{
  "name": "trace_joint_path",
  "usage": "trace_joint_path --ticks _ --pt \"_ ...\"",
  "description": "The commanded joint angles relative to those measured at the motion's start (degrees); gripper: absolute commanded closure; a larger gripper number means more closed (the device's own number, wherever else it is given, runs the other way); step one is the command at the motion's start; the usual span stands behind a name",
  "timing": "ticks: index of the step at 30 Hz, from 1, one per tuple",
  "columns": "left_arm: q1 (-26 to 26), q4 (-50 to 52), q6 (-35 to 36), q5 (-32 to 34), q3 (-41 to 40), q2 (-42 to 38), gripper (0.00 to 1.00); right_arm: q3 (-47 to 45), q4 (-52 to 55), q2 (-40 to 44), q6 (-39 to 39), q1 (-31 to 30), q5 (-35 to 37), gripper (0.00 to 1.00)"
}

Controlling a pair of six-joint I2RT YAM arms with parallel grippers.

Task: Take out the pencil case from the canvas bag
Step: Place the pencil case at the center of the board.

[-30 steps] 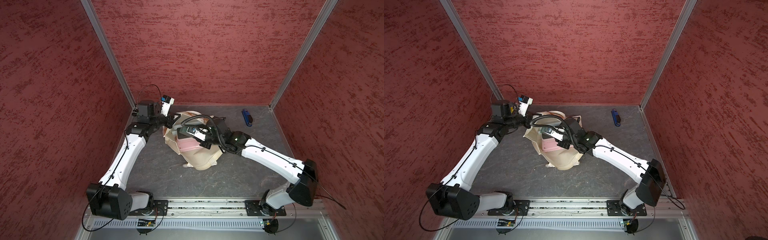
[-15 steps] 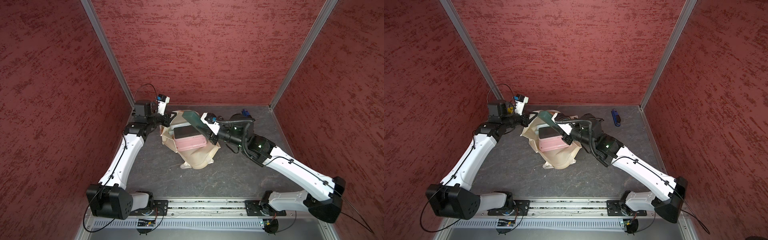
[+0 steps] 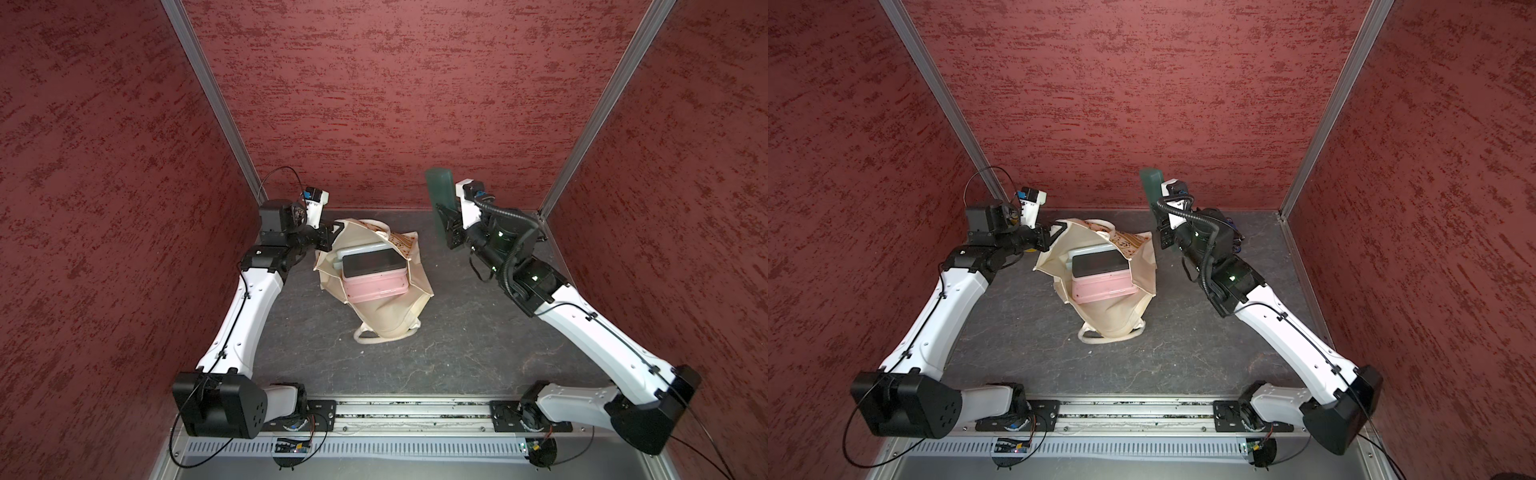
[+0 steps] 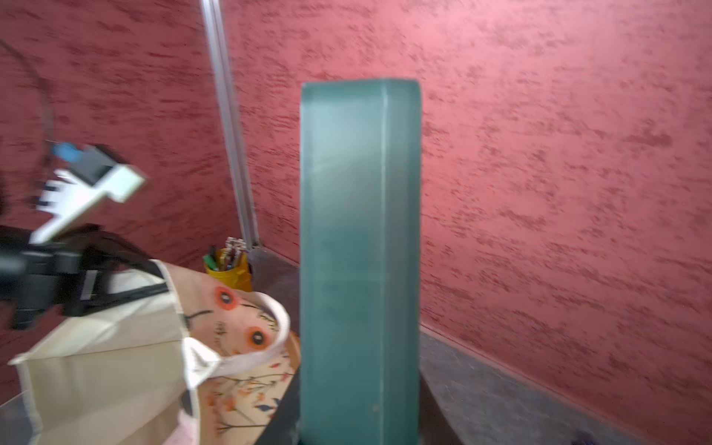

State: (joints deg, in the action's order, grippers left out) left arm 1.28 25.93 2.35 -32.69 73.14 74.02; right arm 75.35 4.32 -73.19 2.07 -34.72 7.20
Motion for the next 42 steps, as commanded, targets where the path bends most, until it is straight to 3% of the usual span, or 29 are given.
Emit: trace_joint_path --ticks 1,13,29,42 --pt "-1.4 -1.6 -1.2 1.8 0.2 -2.1 1.0 -0.4 0.3 -2.8 -9.0 5.1 1.6 1.0" --pt "-1.5 -1.5 -1.8 1.3 0.3 -1.6 1.0 -12.6 -8.2 -15.4 -26.6 16.9 -19.9 1.0" --pt "-1.5 -1.9 -2.3 0.5 0.1 -1.8 1.0 -11.2 -8.7 -31.3 -33.0 20.6 -37.5 1.0" --pt "-1.5 -2.1 -2.6 0.0 -0.2 -1.4 1.0 -9.5 -7.8 -39.4 -34.7 21.9 -46.0 1.0"
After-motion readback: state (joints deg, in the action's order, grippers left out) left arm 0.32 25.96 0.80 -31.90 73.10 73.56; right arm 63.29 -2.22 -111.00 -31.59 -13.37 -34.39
